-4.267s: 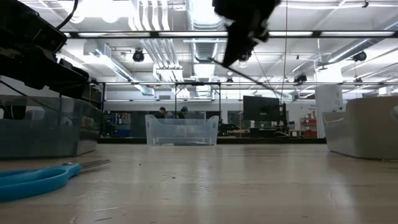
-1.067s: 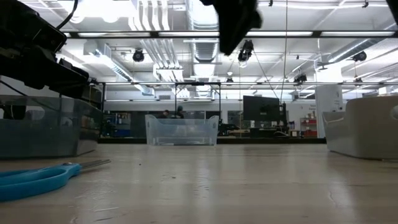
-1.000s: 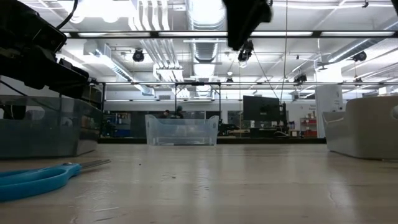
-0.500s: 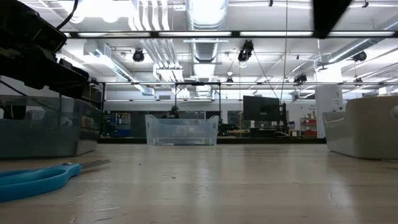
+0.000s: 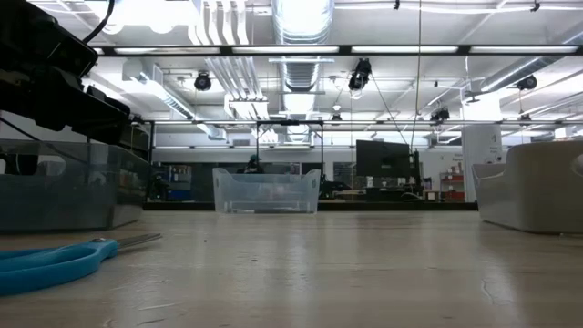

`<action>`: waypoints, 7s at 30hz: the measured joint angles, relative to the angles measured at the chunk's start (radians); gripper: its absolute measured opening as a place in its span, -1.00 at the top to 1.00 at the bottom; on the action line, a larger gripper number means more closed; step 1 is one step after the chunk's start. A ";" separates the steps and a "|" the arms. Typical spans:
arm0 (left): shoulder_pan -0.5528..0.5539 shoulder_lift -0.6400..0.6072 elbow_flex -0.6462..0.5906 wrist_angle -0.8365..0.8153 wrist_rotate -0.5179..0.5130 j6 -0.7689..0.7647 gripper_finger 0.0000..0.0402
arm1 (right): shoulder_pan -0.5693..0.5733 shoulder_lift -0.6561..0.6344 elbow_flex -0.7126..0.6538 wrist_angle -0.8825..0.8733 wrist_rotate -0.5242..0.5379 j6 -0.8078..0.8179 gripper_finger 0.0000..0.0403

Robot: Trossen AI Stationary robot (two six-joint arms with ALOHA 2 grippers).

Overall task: Pick & Place Paint Supplies
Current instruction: Put the orange scissors into the black bin

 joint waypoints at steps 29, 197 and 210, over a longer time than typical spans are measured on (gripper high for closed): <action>0.000 0.000 0.000 0.000 0.000 0.000 0.75 | 0.099 -0.304 -0.717 0.621 -0.007 -0.009 0.44; 0.000 0.008 0.000 0.002 0.000 0.000 0.75 | -0.668 0.195 -0.037 1.008 -0.042 -1.315 0.94; 0.000 0.019 0.000 0.000 0.000 0.000 0.75 | -0.676 0.402 0.215 0.795 -0.036 -1.257 0.94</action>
